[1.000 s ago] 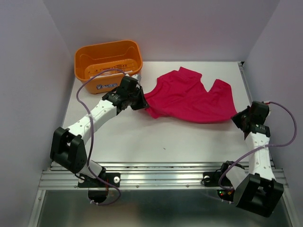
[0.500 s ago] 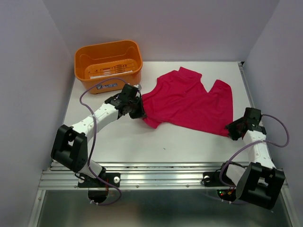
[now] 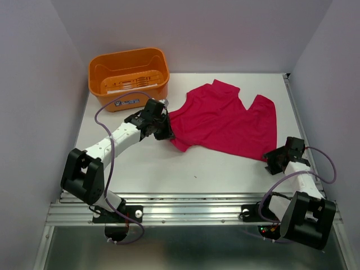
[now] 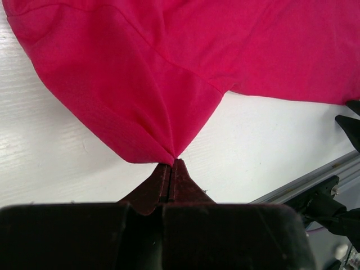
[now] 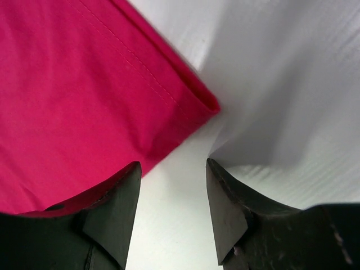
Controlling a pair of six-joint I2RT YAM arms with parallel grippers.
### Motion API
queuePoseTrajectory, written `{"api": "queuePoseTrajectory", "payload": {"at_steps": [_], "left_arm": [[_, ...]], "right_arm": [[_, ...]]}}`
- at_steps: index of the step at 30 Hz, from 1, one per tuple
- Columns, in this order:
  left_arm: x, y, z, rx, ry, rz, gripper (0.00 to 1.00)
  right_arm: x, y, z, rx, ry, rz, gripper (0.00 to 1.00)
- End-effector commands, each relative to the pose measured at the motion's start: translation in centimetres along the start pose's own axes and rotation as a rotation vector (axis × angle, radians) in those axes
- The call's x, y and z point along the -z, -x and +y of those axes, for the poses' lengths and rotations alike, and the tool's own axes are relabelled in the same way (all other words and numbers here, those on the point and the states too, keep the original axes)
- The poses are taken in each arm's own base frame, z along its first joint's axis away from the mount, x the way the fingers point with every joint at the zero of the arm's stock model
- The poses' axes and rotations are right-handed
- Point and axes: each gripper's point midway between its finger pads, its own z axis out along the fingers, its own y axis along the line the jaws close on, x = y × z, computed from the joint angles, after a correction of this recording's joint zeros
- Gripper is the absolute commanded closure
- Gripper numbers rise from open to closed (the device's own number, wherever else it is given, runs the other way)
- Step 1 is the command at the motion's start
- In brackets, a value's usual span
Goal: Roll the t-shirts
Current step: Flatten out the T-shirt at the center of the board.
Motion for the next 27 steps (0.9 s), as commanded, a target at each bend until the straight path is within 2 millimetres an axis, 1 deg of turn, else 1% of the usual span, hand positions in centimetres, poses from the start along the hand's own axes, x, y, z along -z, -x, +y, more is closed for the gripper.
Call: {"api": "queuePoseTrajectory", "payload": {"at_steps": [1,2,4,5,6,7,8,9,10,11,12,13,15,16,17,18,19,20,21,22,23,24,25,27], "left_arm": [[0.8,2.0,-1.8,-0.026,-0.048,-0.050,1.00],[0.8,2.0,-1.8,-0.026,-0.049,-0.049,1.00],[0.7,2.1,-1.9,-0.026,-0.048,-0.050,1.00],[0.7,2.2,-1.8,-0.025,-0.045,-0.051,1.00],[0.7,2.2,-1.9,-0.024,-0.046,-0.051,1.00],[0.7,2.4,-2.0,-0.026,-0.046,-0.053,1.00],[0.7,2.5,-2.1,-0.026,-0.045,-0.054,1.00],[0.8,2.6,-2.0,-0.026,-0.040,-0.054,1.00],[0.9,3.0,-2.3,-0.029,-0.042,-0.064,1.00],[1.1,3.4,-2.3,-0.031,-0.036,-0.072,1.00],[1.3,3.6,-2.5,-0.034,-0.034,-0.075,1.00],[1.7,4.6,-3.0,-0.040,-0.036,-0.100,1.00],[2.3,5.6,-3.6,-0.049,-0.032,-0.116,1.00],[3.1,7.1,-4.5,-0.055,-0.042,-0.151,1.00],[3.5,7.7,-4.7,-0.058,-0.034,-0.164,1.00],[4.0,8.5,-5.2,-0.066,-0.040,-0.184,1.00],[5.1,10.2,-6.2,-0.081,-0.056,-0.231,1.00],[5.8,11.1,-6.4,-0.085,-0.049,-0.261,1.00],[6.5,12.1,-6.8,-0.092,-0.049,-0.289,1.00],[8.2,14.1,-7.8,-0.106,-0.065,-0.351,1.00],[9.1,15.2,-8.0,-0.105,-0.058,-0.386,1.00],[10.1,16.2,-8.5,-0.107,-0.066,-0.417,1.00],[12.3,17.9,-9.4,-0.111,-0.090,-0.480,1.00],[14.5,19.5,-10.2,-0.116,-0.107,-0.544,1.00]], "right_arm": [[-1.0,0.7,0.4,-0.037,0.043,-0.053,0.44],[-1.2,1.1,0.8,-0.047,0.063,-0.074,0.45],[-1.5,1.4,0.9,-0.060,0.073,-0.095,0.46],[-1.6,2.0,1.6,-0.067,0.105,-0.120,0.50],[-1.7,2.2,1.8,-0.073,0.115,-0.127,0.53],[-1.7,2.6,2.5,-0.076,0.132,-0.134,0.59],[-1.7,2.9,3.0,-0.081,0.143,-0.135,0.77],[-1.9,3.0,3.2,-0.082,0.137,-0.125,0.87],[-1.7,3.3,3.7,-0.082,0.145,-0.127,0.93],[-1.3,4.0,4.6,-0.077,0.160,-0.142,0.99],[-0.9,4.5,5.1,-0.072,0.170,-0.154,0.99],[0.0,5.6,6.4,-0.064,0.198,-0.180,0.99],[1.3,6.4,7.5,-0.045,0.223,-0.198,0.99],[2.5,7.1,8.5,-0.037,0.257,-0.222,0.99],[4.0,8.0,9.8,-0.016,0.291,-0.245,0.99],[5.1,8.5,10.6,-0.008,0.318,-0.263,0.99],[6.3,9.1,11.4,0.000,0.342,-0.282,0.99],[8.7,10.1,12.9,0.018,0.388,-0.322,0.99],[10.0,10.6,13.6,0.029,0.409,-0.340,0.99],[11.3,11.1,14.3,0.042,0.430,-0.359,0.99],[12.4,11.6,15.0,0.057,0.449,-0.374,0.99],[14.6,12.2,16.1,0.081,0.478,-0.399,0.99],[15.4,12.2,16.3,0.089,0.478,-0.394,0.99],[17.6,12.8,17.2,0.116,0.511,-0.420,0.99]]}}
